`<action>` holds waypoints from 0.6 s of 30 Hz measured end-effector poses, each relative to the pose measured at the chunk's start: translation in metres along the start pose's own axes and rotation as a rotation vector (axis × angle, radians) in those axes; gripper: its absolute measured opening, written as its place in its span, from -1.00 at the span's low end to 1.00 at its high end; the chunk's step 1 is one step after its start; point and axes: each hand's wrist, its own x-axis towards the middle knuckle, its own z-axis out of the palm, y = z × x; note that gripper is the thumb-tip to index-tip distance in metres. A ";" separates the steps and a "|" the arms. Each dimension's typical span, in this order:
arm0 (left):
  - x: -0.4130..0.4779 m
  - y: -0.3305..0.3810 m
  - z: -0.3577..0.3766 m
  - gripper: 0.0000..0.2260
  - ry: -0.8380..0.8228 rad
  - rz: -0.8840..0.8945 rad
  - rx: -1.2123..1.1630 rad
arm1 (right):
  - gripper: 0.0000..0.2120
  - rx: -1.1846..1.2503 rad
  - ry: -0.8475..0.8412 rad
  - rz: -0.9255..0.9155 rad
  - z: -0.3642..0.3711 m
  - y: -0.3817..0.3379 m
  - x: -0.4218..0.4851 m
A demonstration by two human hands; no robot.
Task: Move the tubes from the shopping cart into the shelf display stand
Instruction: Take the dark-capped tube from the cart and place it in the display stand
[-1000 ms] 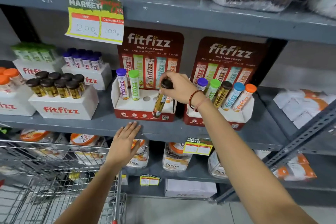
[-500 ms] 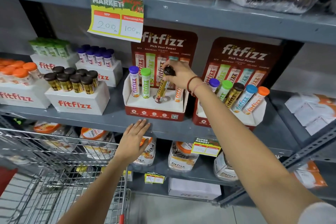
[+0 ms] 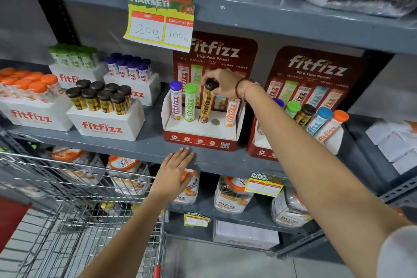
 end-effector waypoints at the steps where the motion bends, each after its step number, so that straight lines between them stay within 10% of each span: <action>1: 0.000 0.000 0.000 -0.49 -0.002 0.000 0.002 | -0.63 -0.008 -0.013 -0.007 0.001 0.001 0.000; 12: -0.001 -0.002 -0.001 -0.50 0.000 0.009 -0.024 | -0.54 0.046 -0.033 0.014 0.019 0.005 0.002; 18: -0.032 -0.014 -0.025 -0.63 0.179 -0.128 -0.182 | -0.62 0.080 0.282 0.048 0.037 -0.002 -0.022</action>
